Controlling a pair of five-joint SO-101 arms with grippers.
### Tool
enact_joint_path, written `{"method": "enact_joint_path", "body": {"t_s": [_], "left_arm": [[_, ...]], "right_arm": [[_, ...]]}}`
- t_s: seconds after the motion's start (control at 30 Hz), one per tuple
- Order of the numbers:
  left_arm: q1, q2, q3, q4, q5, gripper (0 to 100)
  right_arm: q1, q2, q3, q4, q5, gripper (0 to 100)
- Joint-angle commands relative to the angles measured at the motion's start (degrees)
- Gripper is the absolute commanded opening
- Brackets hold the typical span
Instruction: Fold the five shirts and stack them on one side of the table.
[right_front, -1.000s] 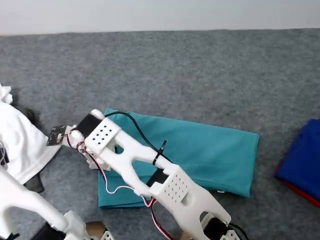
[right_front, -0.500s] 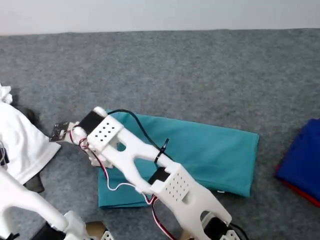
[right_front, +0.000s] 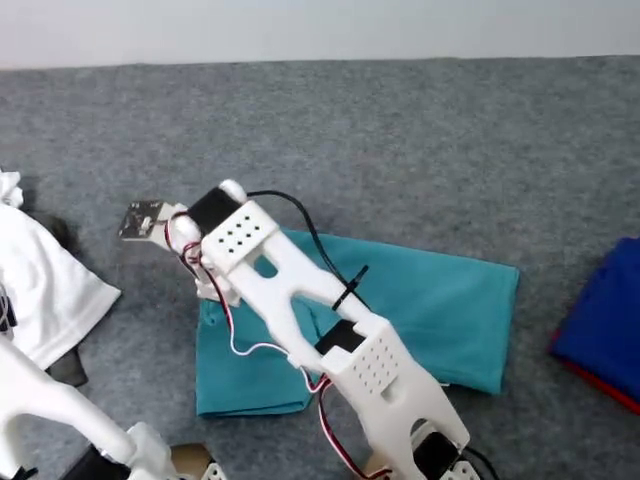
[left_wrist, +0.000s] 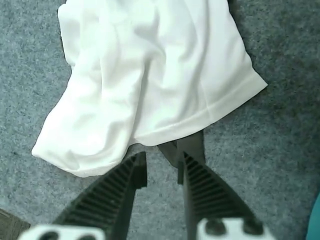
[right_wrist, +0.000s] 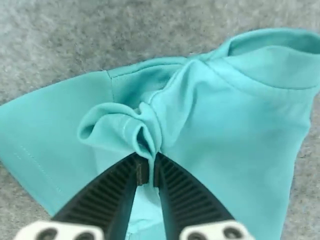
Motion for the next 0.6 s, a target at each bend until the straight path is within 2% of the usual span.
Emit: {"method": "enact_joint_path", "body": {"t_s": [0.0, 0.23, 0.57], "left_arm": [[0.6, -1.7, -0.1, -1.1, -0.5, 11], [0.6, -1.7, -0.1, -1.1, -0.5, 11], [0.6, -1.7, -0.1, -1.1, -0.5, 11]], "right_arm": [[0.8, -4.7, -3.6, 0.8, -0.4, 1.1], [-2.9, -4.3, -3.6, 0.8, -0.4, 7.6], [-4.5, -4.5, -3.6, 1.6, -0.4, 6.1]]}}
